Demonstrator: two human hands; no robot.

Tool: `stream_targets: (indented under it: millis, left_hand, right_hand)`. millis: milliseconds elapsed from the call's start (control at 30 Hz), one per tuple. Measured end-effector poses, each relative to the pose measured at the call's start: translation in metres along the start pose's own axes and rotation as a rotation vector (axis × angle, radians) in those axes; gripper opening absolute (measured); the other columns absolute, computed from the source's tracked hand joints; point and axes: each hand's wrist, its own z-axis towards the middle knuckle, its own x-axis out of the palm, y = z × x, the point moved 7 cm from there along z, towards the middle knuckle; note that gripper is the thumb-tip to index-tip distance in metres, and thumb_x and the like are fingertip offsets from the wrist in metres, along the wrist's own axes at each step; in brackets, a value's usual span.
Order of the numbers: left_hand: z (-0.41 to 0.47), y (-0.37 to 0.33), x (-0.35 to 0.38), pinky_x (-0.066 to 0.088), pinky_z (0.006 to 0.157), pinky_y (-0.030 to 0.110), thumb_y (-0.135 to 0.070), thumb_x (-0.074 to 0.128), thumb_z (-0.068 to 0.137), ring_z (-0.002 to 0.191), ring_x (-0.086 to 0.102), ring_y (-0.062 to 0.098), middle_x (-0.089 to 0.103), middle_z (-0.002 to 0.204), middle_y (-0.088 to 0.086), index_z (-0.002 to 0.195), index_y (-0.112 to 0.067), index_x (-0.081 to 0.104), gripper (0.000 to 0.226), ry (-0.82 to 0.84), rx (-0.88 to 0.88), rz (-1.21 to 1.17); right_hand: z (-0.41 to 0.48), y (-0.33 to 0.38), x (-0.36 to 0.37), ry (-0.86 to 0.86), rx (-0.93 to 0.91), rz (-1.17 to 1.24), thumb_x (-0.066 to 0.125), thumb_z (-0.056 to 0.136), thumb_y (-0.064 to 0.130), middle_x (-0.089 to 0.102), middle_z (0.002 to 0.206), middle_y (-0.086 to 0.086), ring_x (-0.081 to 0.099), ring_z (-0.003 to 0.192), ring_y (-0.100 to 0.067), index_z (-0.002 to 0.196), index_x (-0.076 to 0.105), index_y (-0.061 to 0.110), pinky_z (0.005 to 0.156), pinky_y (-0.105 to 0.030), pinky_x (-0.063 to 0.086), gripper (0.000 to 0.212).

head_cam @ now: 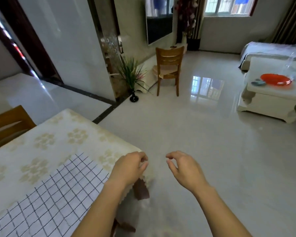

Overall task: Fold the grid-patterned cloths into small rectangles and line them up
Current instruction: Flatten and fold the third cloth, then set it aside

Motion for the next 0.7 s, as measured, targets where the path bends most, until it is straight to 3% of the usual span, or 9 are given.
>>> stream_targets:
  millis: [333,533,700]
  left_hand:
    - [0.142,0.012,0.008,0.053,0.089,0.033,-0.045,0.054,0.099,0.103,0.063,0.014,0.067,0.115,-0.012,0.115,-0.031,0.065,0.024,-0.023,-0.077,-0.082]
    - [0.253,0.044,-0.008,0.051,0.092,0.035,-0.044,0.057,0.098,0.106,0.064,0.015,0.068,0.115,-0.011,0.114,-0.030,0.067,0.024,-0.076,-0.113,-0.285]
    - [0.312,0.094,-0.049,0.051,0.091,0.036,-0.042,0.059,0.098,0.106,0.063,0.014,0.069,0.115,-0.011,0.114,-0.029,0.067,0.023,-0.181,-0.173,-0.319]
  right_hand:
    - [0.152,-0.048,0.008,0.094,-0.081,-0.015,0.054,0.099,0.035,0.068,0.115,0.008,0.063,0.105,-0.016,0.114,0.069,0.025,0.089,-0.034,0.051,0.024]
    - [0.273,-0.045,0.001,0.158,-0.171,-0.166,0.053,0.100,0.035,0.068,0.117,0.006,0.063,0.106,-0.017,0.117,0.068,0.023,0.090,-0.032,0.050,0.026]
    - [0.371,-0.020,0.008,0.115,-0.234,-0.146,0.054,0.099,0.033,0.068,0.113,0.007,0.063,0.101,-0.016,0.113,0.070,0.023,0.084,-0.031,0.051,0.023]
